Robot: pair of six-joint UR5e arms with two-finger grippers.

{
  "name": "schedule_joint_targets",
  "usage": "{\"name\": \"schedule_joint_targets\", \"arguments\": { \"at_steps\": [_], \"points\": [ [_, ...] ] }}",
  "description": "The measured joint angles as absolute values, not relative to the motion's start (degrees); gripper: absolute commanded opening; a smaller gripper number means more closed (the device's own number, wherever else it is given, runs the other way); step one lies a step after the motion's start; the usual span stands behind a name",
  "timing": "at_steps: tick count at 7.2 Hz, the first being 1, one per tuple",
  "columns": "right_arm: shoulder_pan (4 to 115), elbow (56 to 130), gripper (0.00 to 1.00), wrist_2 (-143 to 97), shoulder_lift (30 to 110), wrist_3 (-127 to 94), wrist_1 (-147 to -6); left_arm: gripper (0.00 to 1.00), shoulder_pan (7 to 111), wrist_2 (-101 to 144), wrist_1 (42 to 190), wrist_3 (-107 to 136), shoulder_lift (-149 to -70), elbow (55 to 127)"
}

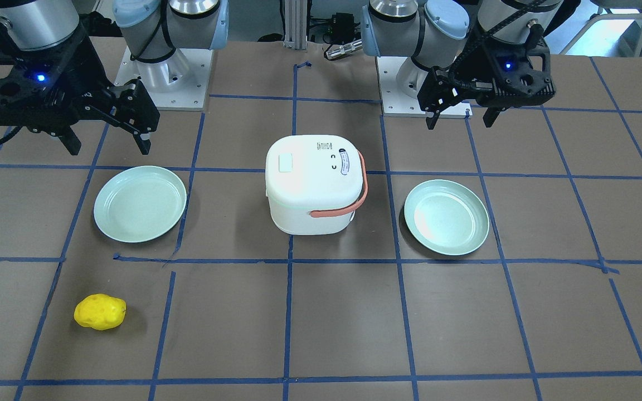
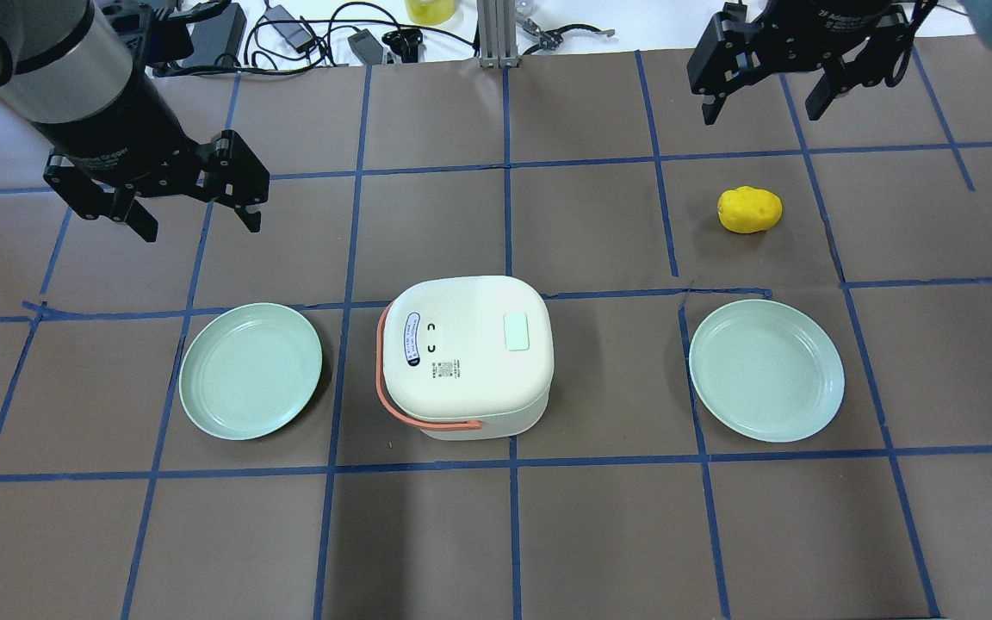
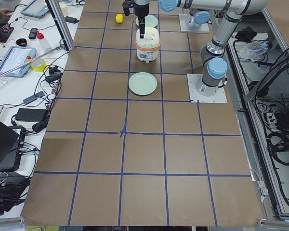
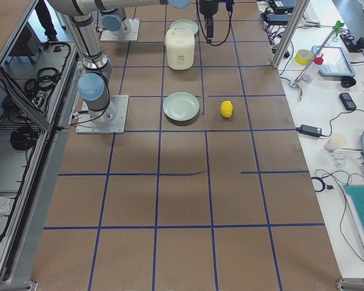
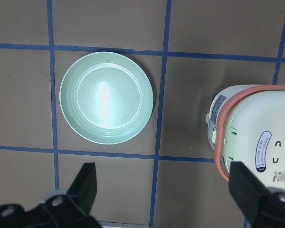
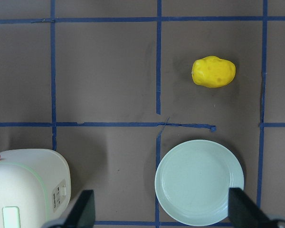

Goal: Press rice cooker button

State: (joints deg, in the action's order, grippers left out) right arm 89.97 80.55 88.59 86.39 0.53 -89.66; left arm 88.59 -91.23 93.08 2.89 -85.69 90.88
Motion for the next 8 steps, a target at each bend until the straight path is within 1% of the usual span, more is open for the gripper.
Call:
{"name": "schedule_joint_targets", "arguments": {
  "at_steps": [3, 4, 5, 6, 7, 8],
  "points": [
    [90.0, 80.6, 1.0, 88.7, 86.5, 0.5, -89.6, 1.0, 88.6, -91.2, 93.1, 2.9, -85.7, 90.9],
    [90.1, 80.6, 0.95, 88.5, 86.5, 0.5, -89.7, 1.0, 88.6, -91.2, 93.1, 2.9, -85.7, 90.9],
    [90.1, 80.6, 0.93, 88.5, 86.5, 0.5, -89.7, 1.0, 88.6, -91.2, 93.1, 2.8, -85.7, 90.9],
    [90.1, 80.5, 0.86, 88.5, 86.5, 0.3, -89.7, 1.0, 88.6, -91.2, 93.1, 2.8, -85.7, 90.9],
    [90.2, 80.4, 0.63, 88.5, 86.6, 0.1, -89.7, 1.0, 88.6, -91.2, 93.1, 2.8, -85.7, 90.9],
    [90.2, 80.2, 0.5, 88.6, 86.6, 0.1, -89.6, 1.0, 88.6, -91.2, 93.1, 2.8, -85.7, 90.9]
  ]
}}
